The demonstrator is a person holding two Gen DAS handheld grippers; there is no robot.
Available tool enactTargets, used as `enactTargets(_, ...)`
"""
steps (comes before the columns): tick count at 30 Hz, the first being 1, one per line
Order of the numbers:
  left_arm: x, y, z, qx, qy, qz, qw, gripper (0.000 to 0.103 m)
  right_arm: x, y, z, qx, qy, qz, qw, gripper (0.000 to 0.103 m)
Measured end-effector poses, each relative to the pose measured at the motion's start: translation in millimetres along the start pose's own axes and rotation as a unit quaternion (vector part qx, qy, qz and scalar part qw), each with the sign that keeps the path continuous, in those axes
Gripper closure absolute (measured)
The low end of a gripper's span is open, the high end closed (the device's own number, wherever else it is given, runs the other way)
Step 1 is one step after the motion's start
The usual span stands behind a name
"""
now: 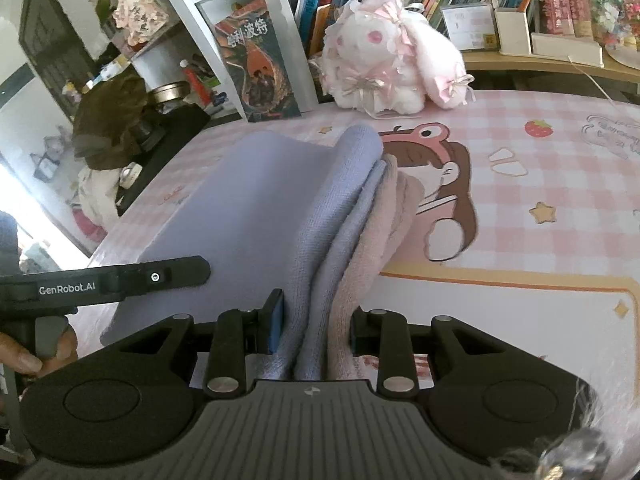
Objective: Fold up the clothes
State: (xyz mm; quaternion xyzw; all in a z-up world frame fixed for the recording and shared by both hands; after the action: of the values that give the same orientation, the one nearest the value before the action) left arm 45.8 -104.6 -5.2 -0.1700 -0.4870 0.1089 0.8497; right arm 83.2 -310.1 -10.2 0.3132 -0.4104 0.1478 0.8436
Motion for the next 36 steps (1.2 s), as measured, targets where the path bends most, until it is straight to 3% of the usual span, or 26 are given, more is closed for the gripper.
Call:
enactTargets(9,30.1,71.2,10.9,-0.039,0.009,-0.005,0.9992,0.055,-3.3,67.4,-40.2,-0.032,-0.019,0.003,0.999,0.076)
enactTargets(17,59.8,120.5,-3.6,-0.058,0.007,0.004,0.9983,0.055,9.3,103.7,-85.5,-0.051,-0.035,0.018,0.998,0.076)
enactTargets(25,87.1,149.0,-51.8,-0.056,0.004,0.019,0.9982,0.055,40.6,99.7,-141.2,-0.072,-0.025,0.031,0.997,0.076)
enactTargets(36,119.8,159.5,-121.6,-0.049,-0.008,0.028,0.9984,0.055,84.0,65.4,-205.0,-0.087,-0.036,0.048,0.994,0.076)
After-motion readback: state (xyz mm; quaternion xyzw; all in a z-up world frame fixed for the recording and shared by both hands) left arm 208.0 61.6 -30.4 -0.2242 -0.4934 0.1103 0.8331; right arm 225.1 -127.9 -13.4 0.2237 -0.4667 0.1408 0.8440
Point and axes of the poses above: each gripper's, at about its wrist camera, not at the fingertips, and z roughly against the way its jaws point, y to its left, x to its top, the point moved 6 cm from there along -z, roughly the way its jaws point, and after that the axes turned 15 degrees about -y, right-handed, at the moved point
